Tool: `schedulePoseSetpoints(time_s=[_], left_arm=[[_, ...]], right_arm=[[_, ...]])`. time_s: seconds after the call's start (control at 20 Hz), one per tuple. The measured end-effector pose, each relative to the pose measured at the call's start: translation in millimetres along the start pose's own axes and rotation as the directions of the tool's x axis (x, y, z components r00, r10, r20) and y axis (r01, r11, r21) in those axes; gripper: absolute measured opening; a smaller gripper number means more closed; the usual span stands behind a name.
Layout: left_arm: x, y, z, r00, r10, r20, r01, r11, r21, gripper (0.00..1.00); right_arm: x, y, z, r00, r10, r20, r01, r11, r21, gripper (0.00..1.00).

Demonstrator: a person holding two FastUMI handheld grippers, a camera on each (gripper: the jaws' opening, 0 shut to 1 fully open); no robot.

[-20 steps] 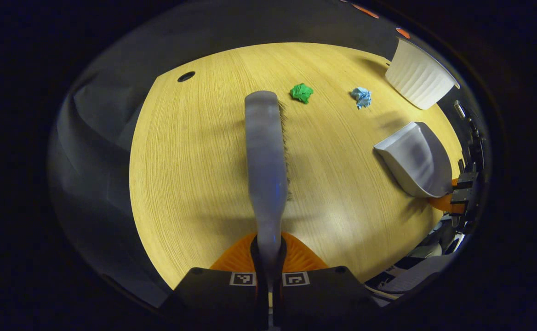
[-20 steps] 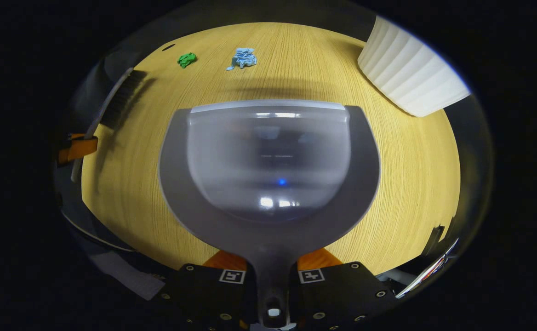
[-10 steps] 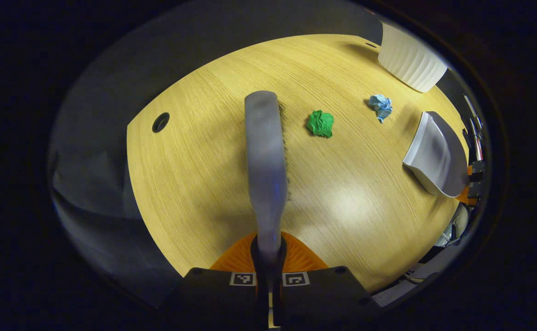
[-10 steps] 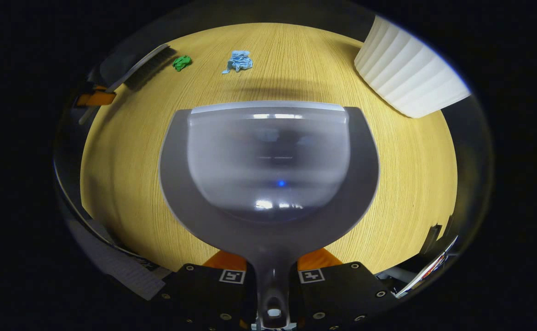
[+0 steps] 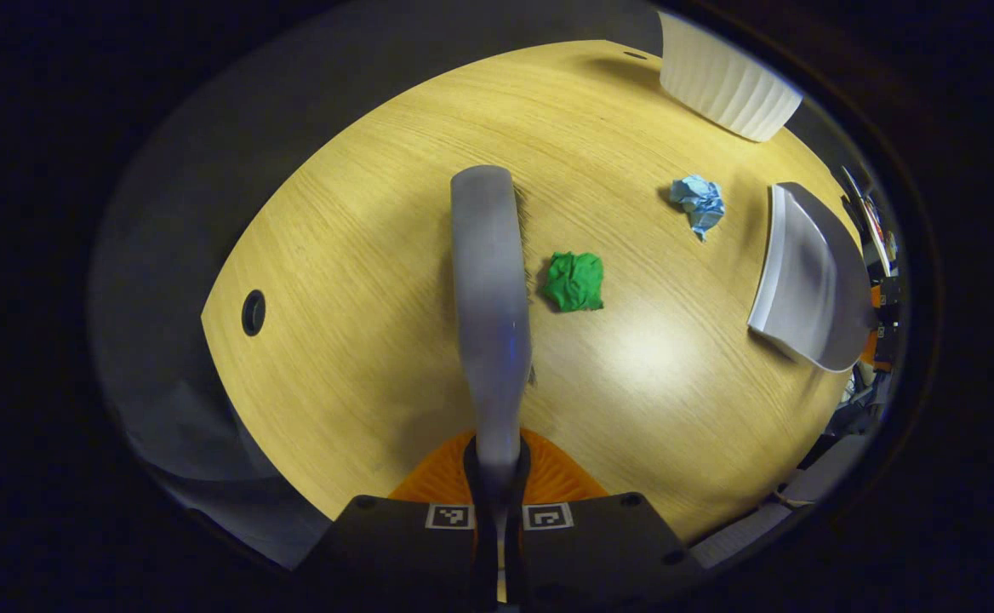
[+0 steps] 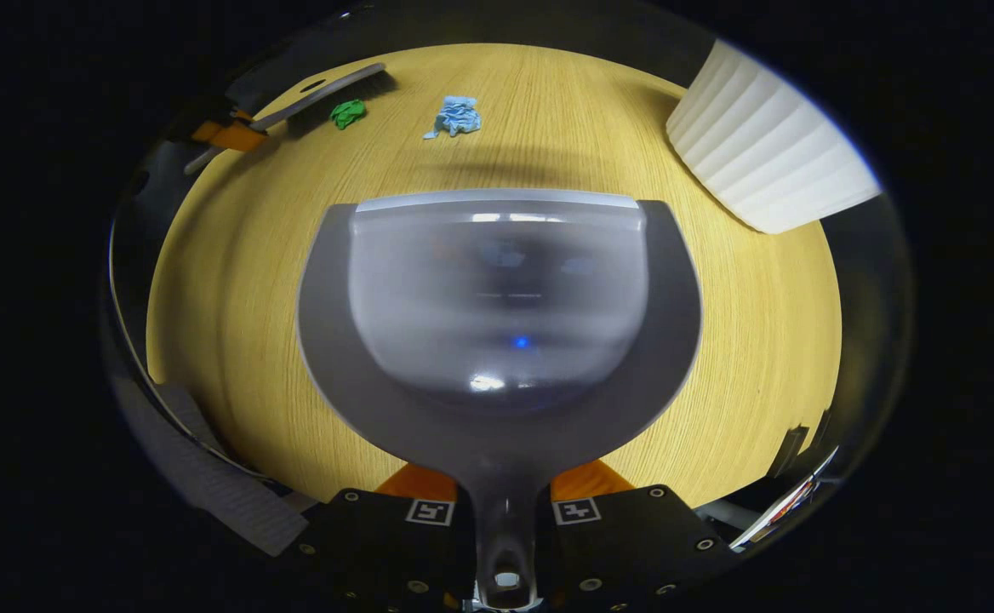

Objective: Pick up the small broom and dustpan from the desktop, sweep the trash into the dustpan with the broom, and then empty the trash into the garbage bin.

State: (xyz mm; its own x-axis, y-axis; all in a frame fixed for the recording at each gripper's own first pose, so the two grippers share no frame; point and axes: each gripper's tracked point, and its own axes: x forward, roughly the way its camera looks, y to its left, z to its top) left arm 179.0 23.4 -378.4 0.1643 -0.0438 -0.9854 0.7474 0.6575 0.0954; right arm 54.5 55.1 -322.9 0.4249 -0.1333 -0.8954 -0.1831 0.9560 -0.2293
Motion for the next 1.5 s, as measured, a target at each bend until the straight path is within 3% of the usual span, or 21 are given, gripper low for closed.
schedulePoseSetpoints(time_s=[0.4, 0.9, 1.35, 1.5], left_arm=[[-8, -76, 26, 0.985, -0.171, -0.013, 0.172, 0.984, 0.048, 0.07], [-39, -157, 33, 0.919, -0.39, -0.058, 0.393, 0.918, 0.054, 0.07], [-55, -181, 19, 0.908, -0.413, -0.075, 0.418, 0.906, 0.069, 0.06], [-71, -194, 9, 0.892, -0.443, -0.088, 0.45, 0.888, 0.092, 0.07]], right_arm=[[1, 10, 4, 0.999, 0.034, 0.007, -0.034, 0.999, -0.032, 0.28], [-1, 11, 10, 0.999, 0.029, 0.017, -0.028, 0.999, -0.032, 0.28], [2, 10, 6, 0.999, 0.047, 0.018, -0.047, 0.999, -0.014, 0.28], [2, 11, 8, 0.999, 0.048, 0.023, -0.047, 0.999, -0.016, 0.28]])
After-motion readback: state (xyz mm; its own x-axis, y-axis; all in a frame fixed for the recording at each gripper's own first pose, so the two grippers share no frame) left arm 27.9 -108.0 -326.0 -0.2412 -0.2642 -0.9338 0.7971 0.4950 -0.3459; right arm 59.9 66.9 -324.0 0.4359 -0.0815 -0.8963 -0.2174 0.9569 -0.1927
